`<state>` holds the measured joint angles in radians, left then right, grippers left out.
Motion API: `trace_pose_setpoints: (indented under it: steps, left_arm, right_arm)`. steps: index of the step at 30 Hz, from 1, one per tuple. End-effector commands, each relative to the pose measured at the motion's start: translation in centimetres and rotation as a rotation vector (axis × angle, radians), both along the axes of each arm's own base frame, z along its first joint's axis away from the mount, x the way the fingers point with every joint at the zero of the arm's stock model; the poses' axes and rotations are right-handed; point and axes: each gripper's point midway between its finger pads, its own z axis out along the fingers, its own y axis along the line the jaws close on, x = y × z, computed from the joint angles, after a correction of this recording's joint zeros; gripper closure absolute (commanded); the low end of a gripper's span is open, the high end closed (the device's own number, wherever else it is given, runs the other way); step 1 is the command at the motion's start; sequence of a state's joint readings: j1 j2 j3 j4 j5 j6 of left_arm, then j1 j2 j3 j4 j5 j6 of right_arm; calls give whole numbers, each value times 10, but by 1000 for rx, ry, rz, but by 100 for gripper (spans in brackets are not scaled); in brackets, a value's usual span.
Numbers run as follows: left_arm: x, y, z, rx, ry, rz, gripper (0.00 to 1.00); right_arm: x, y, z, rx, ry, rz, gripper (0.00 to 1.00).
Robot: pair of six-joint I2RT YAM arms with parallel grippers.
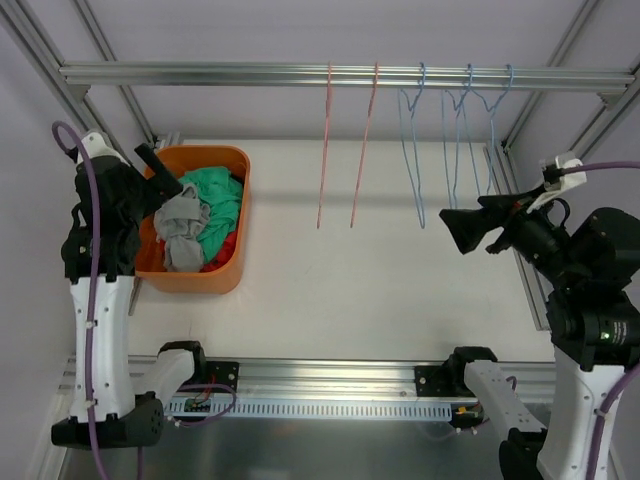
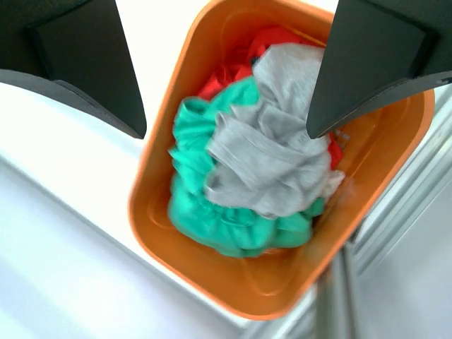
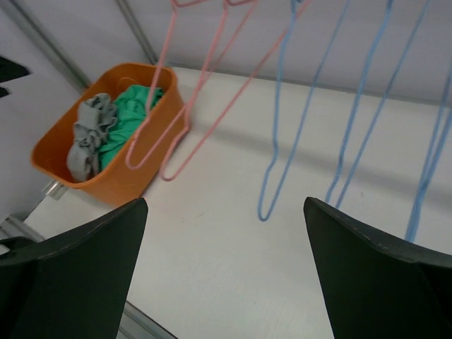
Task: Remove the tank top from the hanger
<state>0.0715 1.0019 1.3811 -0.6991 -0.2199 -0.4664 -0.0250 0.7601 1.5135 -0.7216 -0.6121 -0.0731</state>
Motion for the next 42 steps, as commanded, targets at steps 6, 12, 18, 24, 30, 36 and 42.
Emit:
trace_pose_setpoints:
  steps: [6,12,18,24,30,36,42]
  left_arm:
    - [-87,-50,9,118,-81,-363,1]
    - [-132,-41,-1,164,-96,-312,1]
    - [-153,-49,-17,158,-111,-357,1]
    - [-155,-45,-35,171,-75,-350,1]
    - [-150,-44,-35,168,-57,-344,1]
    - [-146,-46,-36,161,-46,-351,1]
    - [-146,-47,-39,158,-43,-355,1]
  right_arm:
    - [8,-97,-70,-309,199,-520,1]
    - [-21,-92,-106,-300,220,-478,0]
    - [-52,-113,-135,-365,238,-536,1]
    - [-66,-130,-132,-390,191,-596,0]
    - [-62,-125,-134,-383,203,-577,1]
    - [-59,-126,-139,-391,220,-586,0]
    - [-57,-128,-137,-393,222,-600,0]
